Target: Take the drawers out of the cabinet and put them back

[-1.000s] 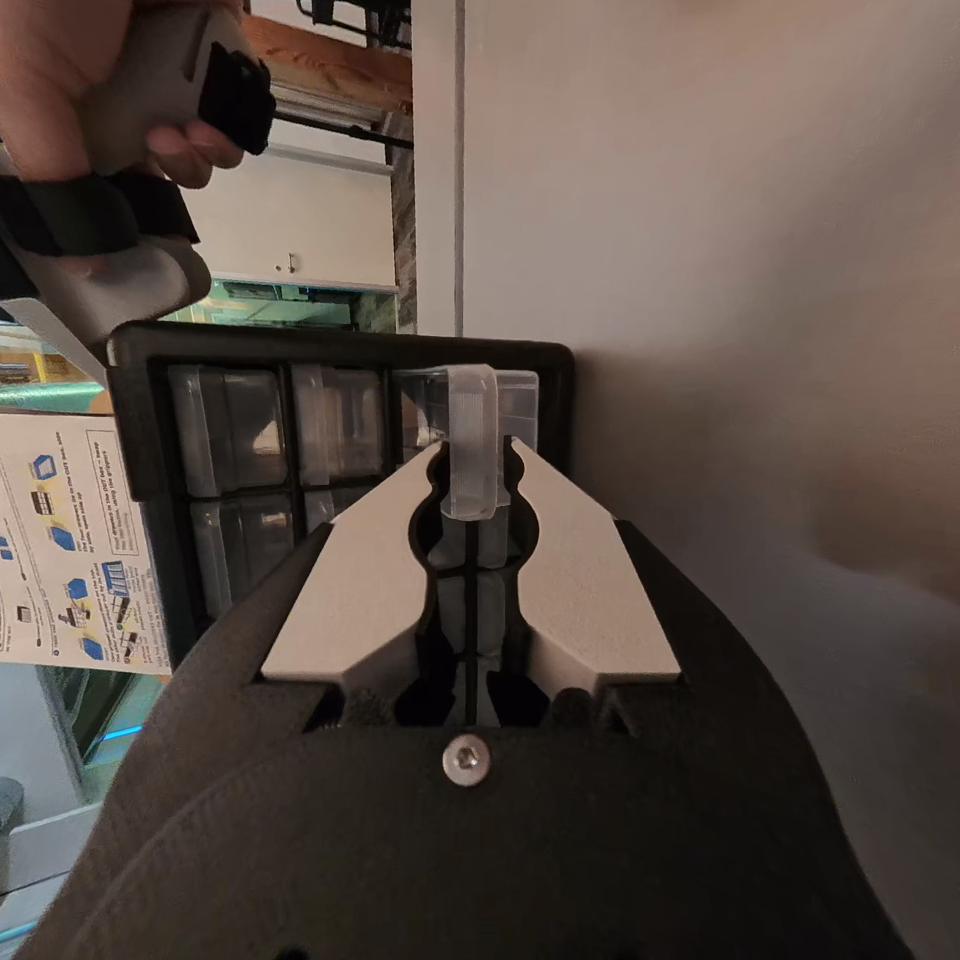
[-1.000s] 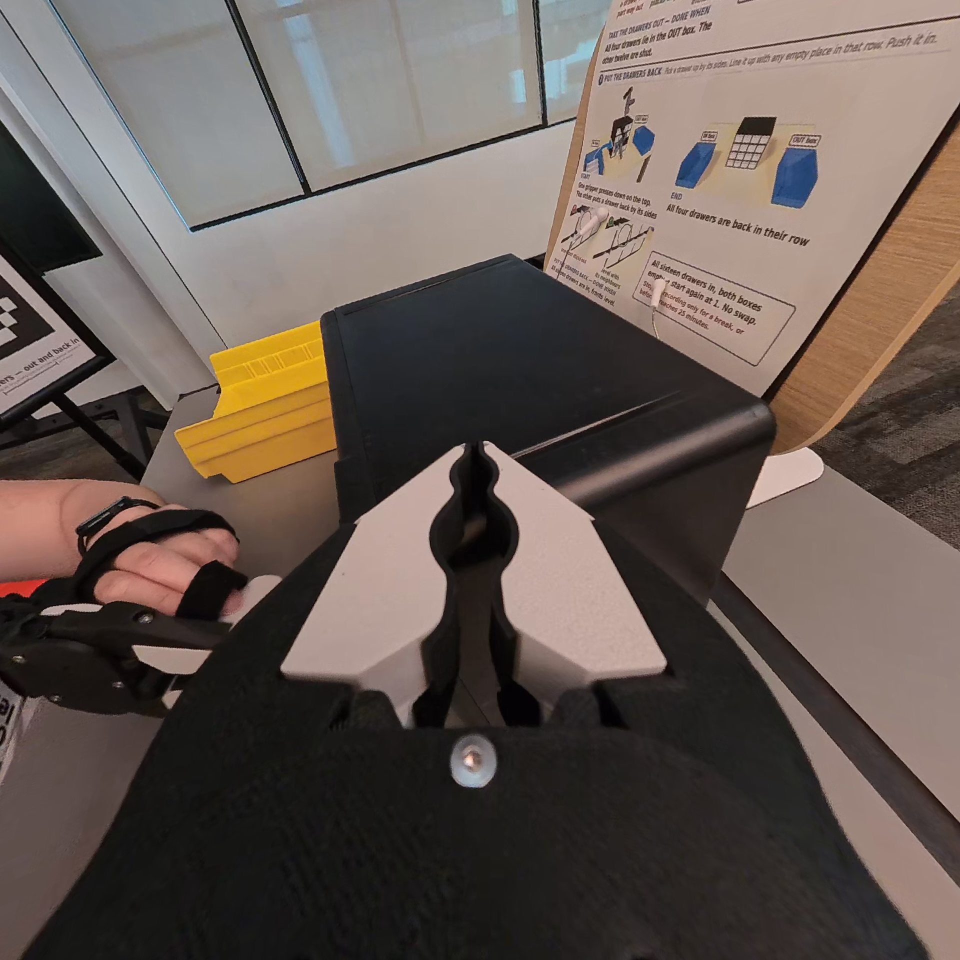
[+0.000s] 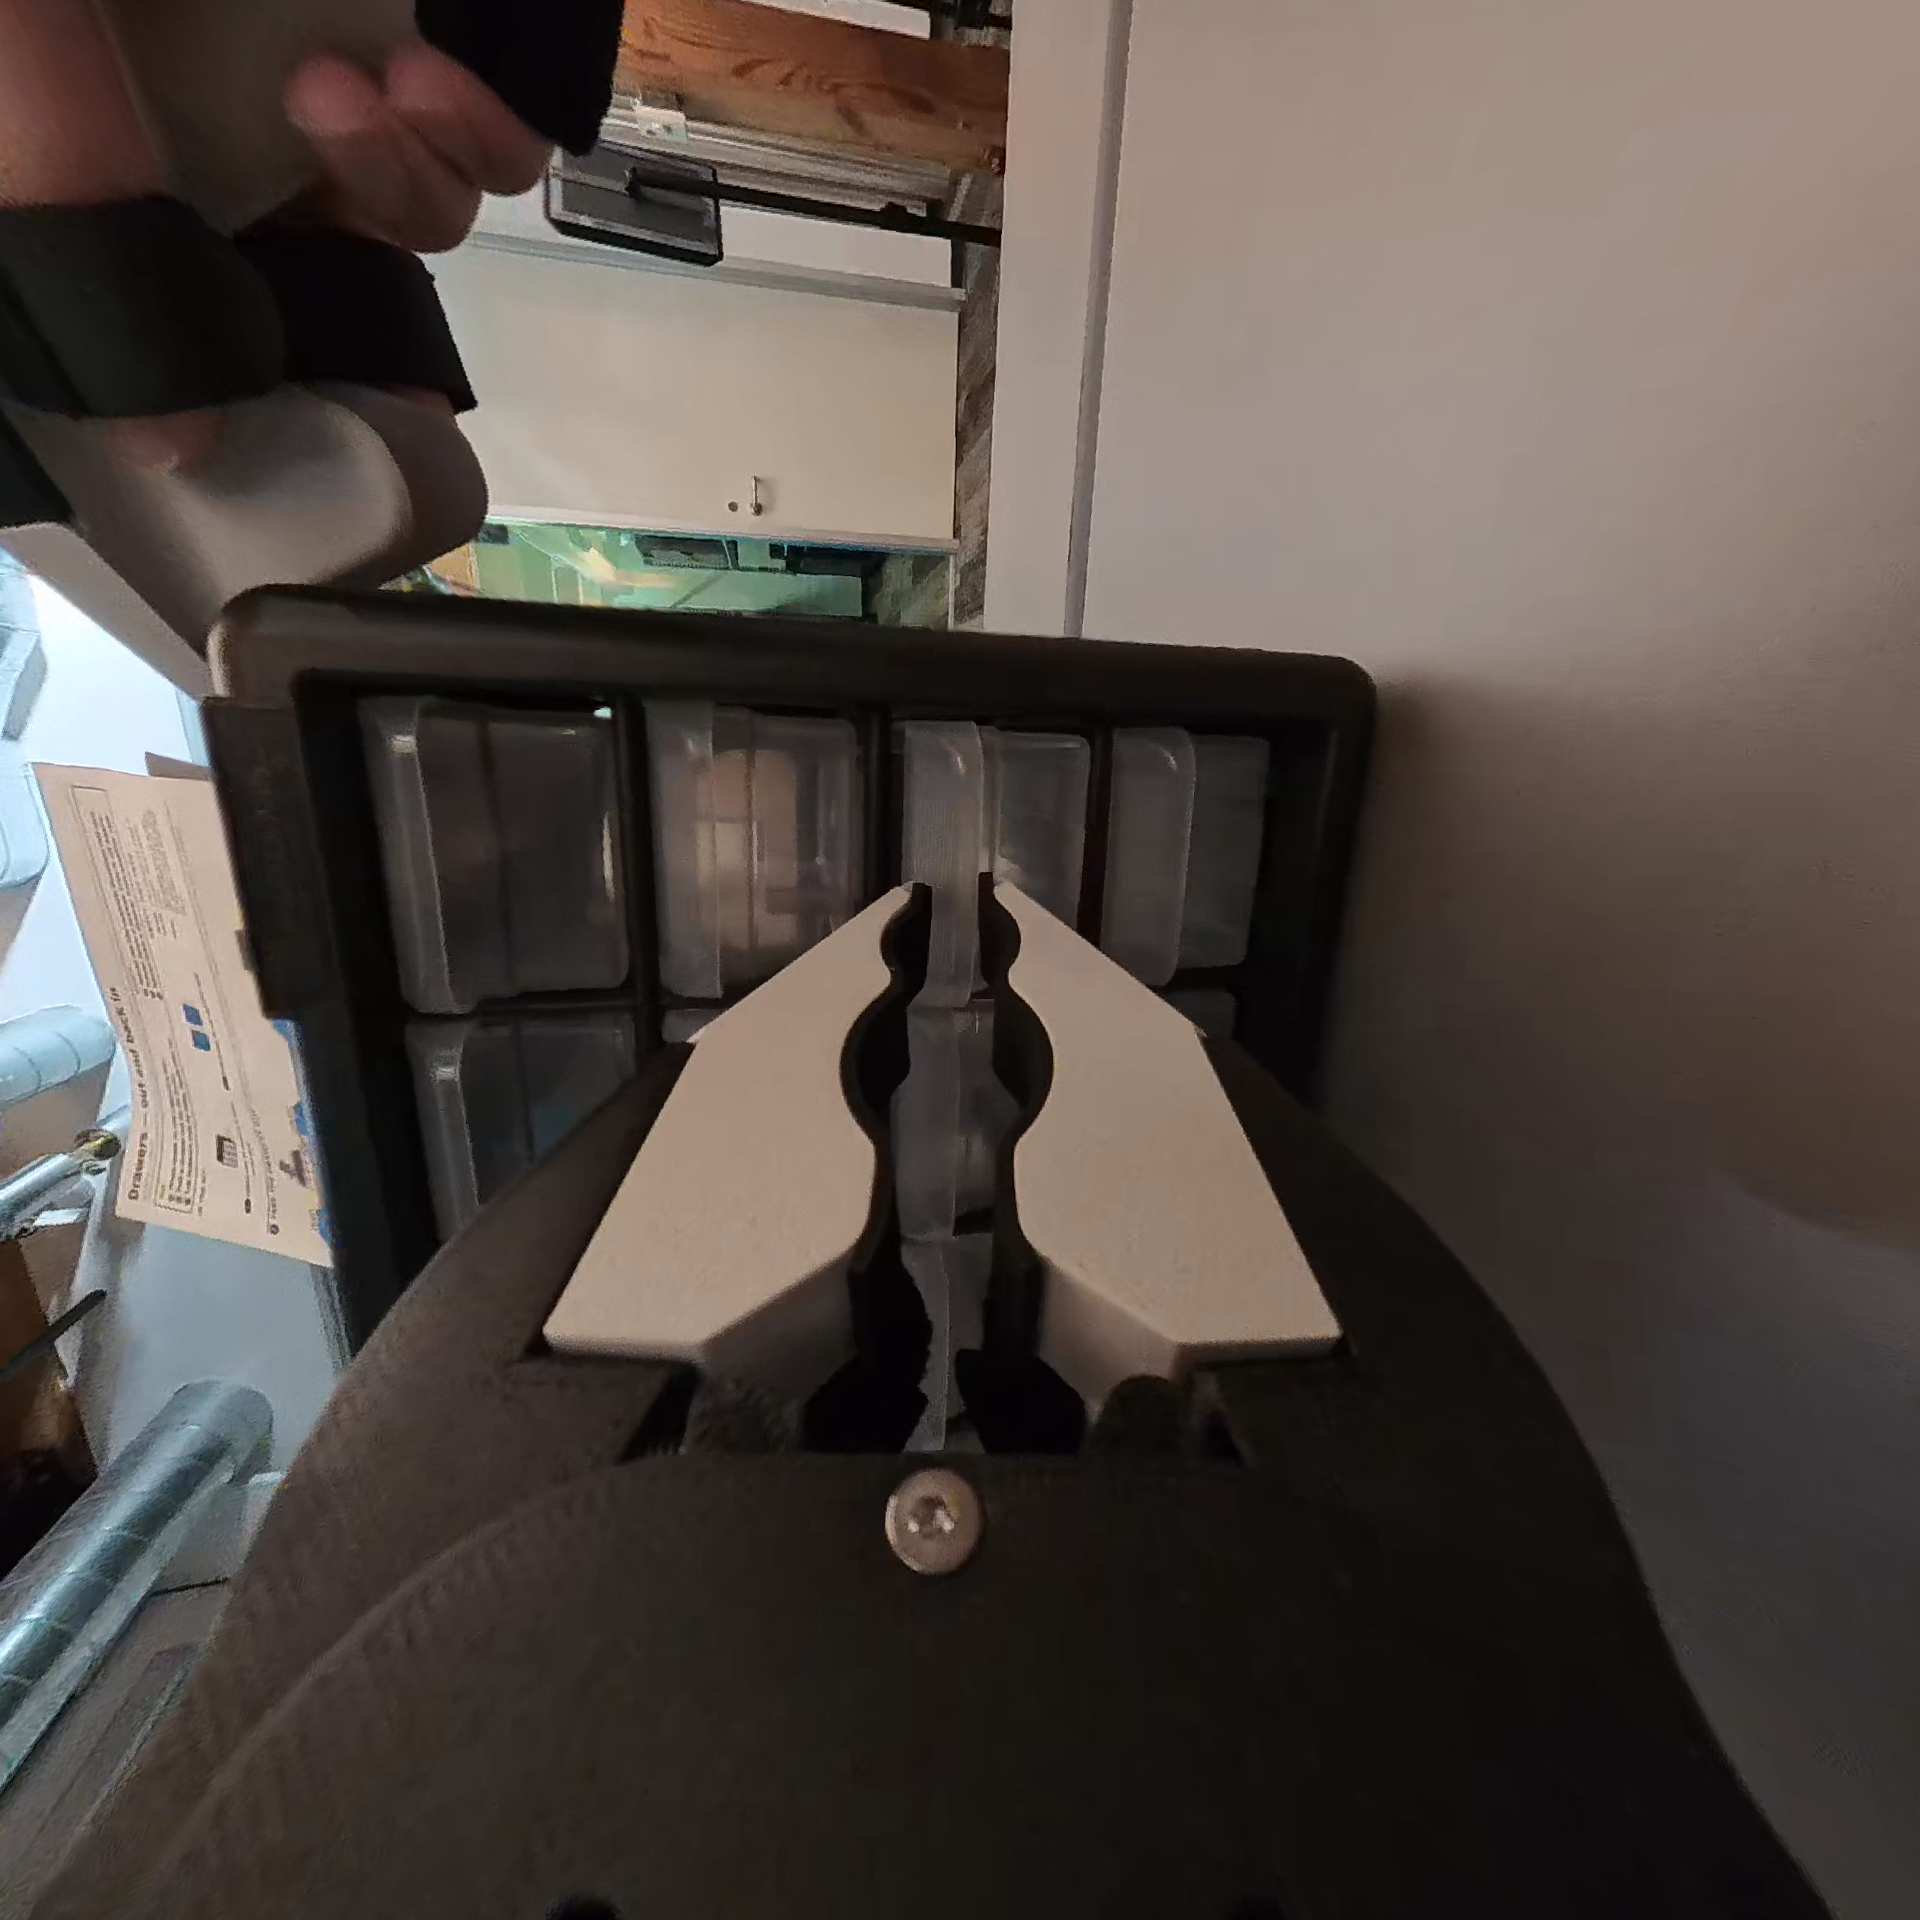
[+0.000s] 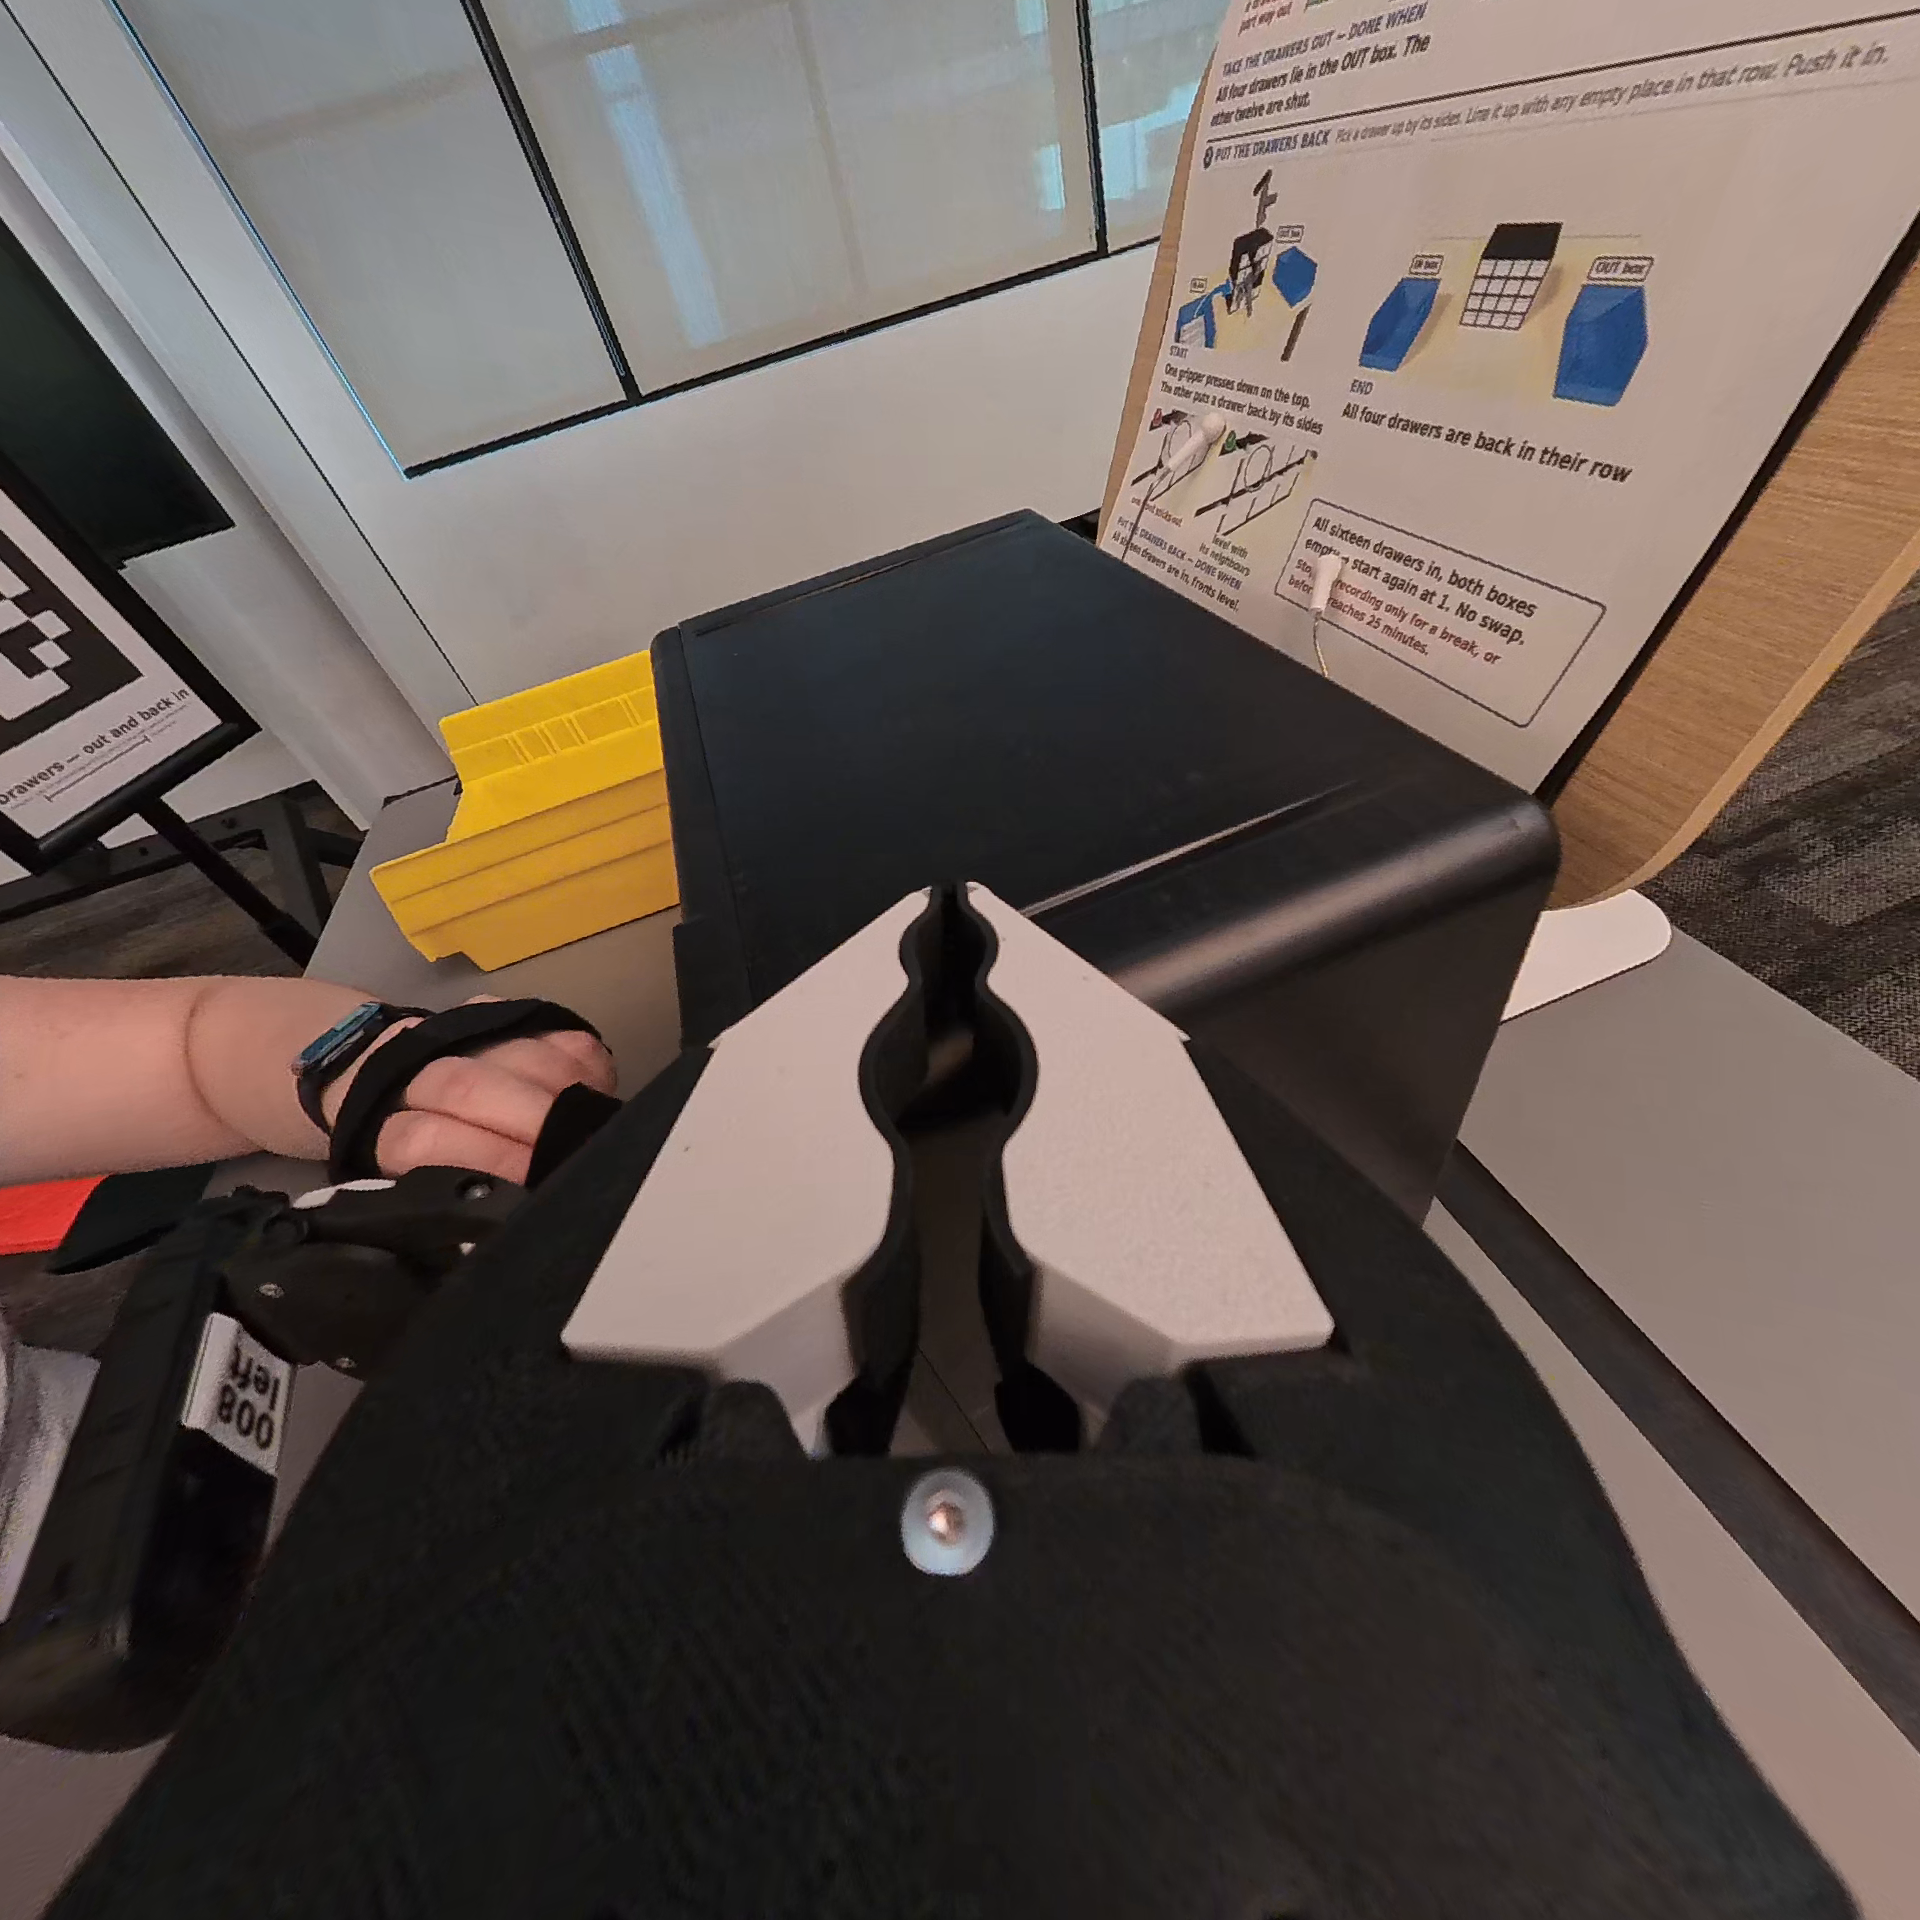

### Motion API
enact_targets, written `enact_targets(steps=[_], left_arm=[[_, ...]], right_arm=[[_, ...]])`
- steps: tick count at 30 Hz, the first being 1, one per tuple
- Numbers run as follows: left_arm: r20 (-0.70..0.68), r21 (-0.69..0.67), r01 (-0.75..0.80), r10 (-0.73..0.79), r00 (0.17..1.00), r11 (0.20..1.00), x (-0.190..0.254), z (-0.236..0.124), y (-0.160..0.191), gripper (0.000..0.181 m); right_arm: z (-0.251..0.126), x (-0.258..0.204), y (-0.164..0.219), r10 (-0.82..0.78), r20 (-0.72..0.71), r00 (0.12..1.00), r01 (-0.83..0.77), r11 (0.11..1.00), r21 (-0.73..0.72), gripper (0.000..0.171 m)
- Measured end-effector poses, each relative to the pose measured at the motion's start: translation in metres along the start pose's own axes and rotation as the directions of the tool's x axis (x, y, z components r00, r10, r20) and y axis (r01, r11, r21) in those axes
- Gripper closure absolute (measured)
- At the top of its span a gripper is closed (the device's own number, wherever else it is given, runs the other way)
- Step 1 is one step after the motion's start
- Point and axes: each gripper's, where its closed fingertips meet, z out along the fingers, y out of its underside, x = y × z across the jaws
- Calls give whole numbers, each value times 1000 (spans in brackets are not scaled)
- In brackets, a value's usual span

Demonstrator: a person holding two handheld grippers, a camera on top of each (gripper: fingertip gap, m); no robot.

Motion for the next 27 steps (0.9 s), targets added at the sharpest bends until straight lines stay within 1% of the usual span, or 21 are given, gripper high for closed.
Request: enact_targets(steps=[5, 7, 9, 11, 12, 13, 14, 16, 17, 18, 19, 20, 22, 23, 24, 27], left_arm=[[-15, -8, 31, -31, 999, 999, -1, 6, 2, 173], [-31, -3, 56, -56, 998, 998, -1, 5, 2, 173], [-59, -1, 112, -111, 992, 994, -1, 3, 3, 172], [-121, 37, 217, -211, 970, 976, -3, -6, 1, 157], [-156, 71, 281, -268, 951, 957, -8, -14, -1, 153], [-180, 110, 351, -329, 927, 930, -19, -25, -3, 151], [-180, 153, 424, -397, 900, 892, -38, -38, -3, 150], [-111, 264, 565, -558, 823, 781, -97, -67, 9, 150], [-54, 312, 634, -653, 755, 707, -130, -82, 24, 150], [-8, 346, 700, -744, 668, 625, -159, -96, 44, 150], [8, 364, 761, -818, 575, 538, -179, -108, 65, 148], [-11, 366, 815, -873, 487, 449, -189, -116, 83, 143], [-98, 337, 897, -937, 335, 285, -191, -121, 111, 132], [-123, 308, 926, -956, 266, 218, -185, -119, 126, 126], [-141, 276, 947, -968, 209, 165, -177, -115, 140, 121], [-187, 193, 980, -979, 85, 49, -143, -98, 172, 103]], right_arm=[[0, 0, 0, 2, 2, 1000, -2, 1000, 2, 171], [0, 0, 0, 4, 4, 1000, -4, 1000, 3, 171], [0, -1, 0, 1, 8, 1000, -1, 1000, 4, 171], [-1, -5, -1, -26, 31, 999, 26, 1000, 8, 164], [-1, -9, -2, -56, 53, 997, 56, 998, 14, 158], [-3, -12, -5, -88, 68, 994, 85, 996, 40, 147], [-5, -11, -12, -108, 58, 992, 103, 991, 88, 140], [-15, -1, -33, -79, 25, 997, 71, 970, 232, 134], [-22, 8, -43, -31, 23, 999, 23, 950, 311, 133], [-28, 19, -48, 23, 18, 1000, -28, 928, 371, 128], [-32, 31, -48, 62, 9, 998, -60, 911, 408, 122], [-35, 43, -46, 90, -7, 996, -79, 899, 431, 116], [-41, 68, -39, 160, -34, 987, -127, 880, 457, 105], [-42, 77, -37, 194, -20, 981, -162, 870, 466, 101], [-41, 83, -36, 225, 3, 974, -200, 862, 465, 98], [-32, 97, -32, 277, 41, 960, -265, 855, 447, 91]])
